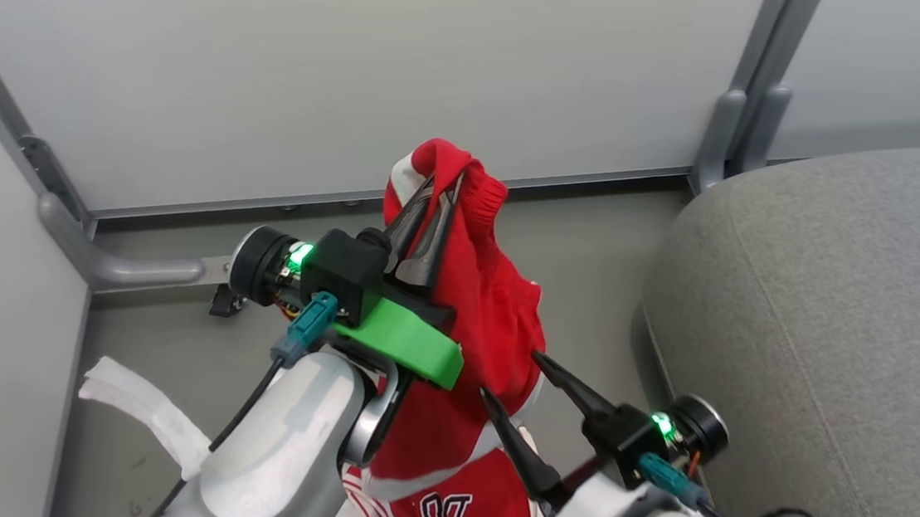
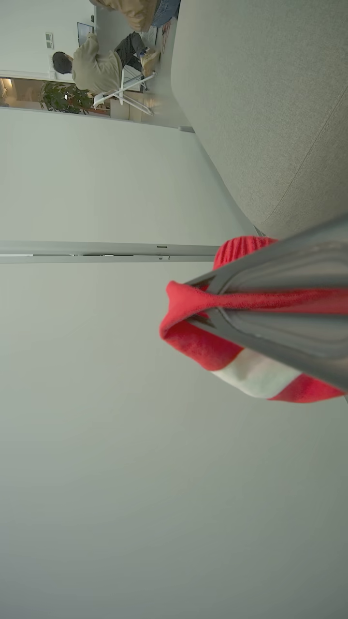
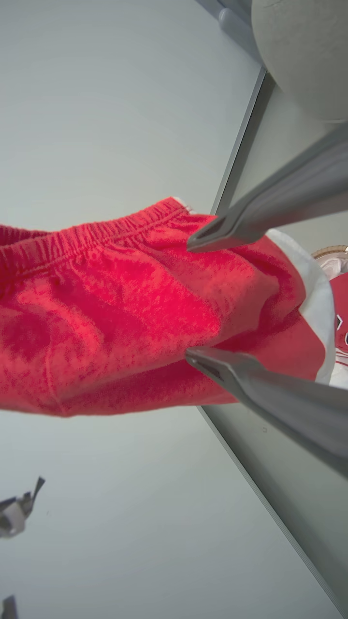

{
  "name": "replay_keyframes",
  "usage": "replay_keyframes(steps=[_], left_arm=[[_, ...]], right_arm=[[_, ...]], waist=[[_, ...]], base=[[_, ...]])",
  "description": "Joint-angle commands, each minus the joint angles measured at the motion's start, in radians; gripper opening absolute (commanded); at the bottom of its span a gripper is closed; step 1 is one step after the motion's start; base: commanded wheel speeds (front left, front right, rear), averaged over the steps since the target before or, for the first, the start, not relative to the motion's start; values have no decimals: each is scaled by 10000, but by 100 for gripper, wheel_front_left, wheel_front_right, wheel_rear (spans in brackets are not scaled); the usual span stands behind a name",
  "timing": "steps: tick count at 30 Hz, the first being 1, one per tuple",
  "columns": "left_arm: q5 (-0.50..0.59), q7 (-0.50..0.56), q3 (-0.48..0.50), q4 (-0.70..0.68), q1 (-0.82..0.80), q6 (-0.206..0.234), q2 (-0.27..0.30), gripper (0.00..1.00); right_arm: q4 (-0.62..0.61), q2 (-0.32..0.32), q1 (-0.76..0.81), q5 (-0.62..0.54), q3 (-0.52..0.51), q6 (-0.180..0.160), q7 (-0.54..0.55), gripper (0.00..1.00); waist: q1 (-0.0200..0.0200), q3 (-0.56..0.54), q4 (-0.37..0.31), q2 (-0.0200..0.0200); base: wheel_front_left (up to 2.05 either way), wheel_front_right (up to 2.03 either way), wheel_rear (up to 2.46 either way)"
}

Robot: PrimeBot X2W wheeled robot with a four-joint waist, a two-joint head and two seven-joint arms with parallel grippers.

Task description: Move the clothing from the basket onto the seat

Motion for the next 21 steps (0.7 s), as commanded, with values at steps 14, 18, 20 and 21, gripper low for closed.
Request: replay_keyframes(steps=[14, 18, 20, 21], left_arm=[[-969, 4, -1283, -164, -738, 451, 24, 0], [-1029, 4, -1451, -105, -699, 527, 21, 0], [-1073, 4, -1469, -84, -716, 533, 21, 0], [-1070, 4, -1473, -77, -726, 552, 21, 0]], right_arm=[[1706, 164, -1699, -490, 529, -10, -36, 0], [1520, 159, -1690, -143, 572, -10, -36, 0], [1493, 155, -1644, -84, 567, -10, -36, 0], [1484, 160, -1619, -53, 569, -10, -36, 0]], waist=[[1, 279, 1400, 0], [1, 333, 1506, 0], [1, 346, 1525, 0], [1, 346, 1523, 0]], base=[[0, 0, 0], [0, 0, 0], [0, 0, 0], [0, 0, 0]])
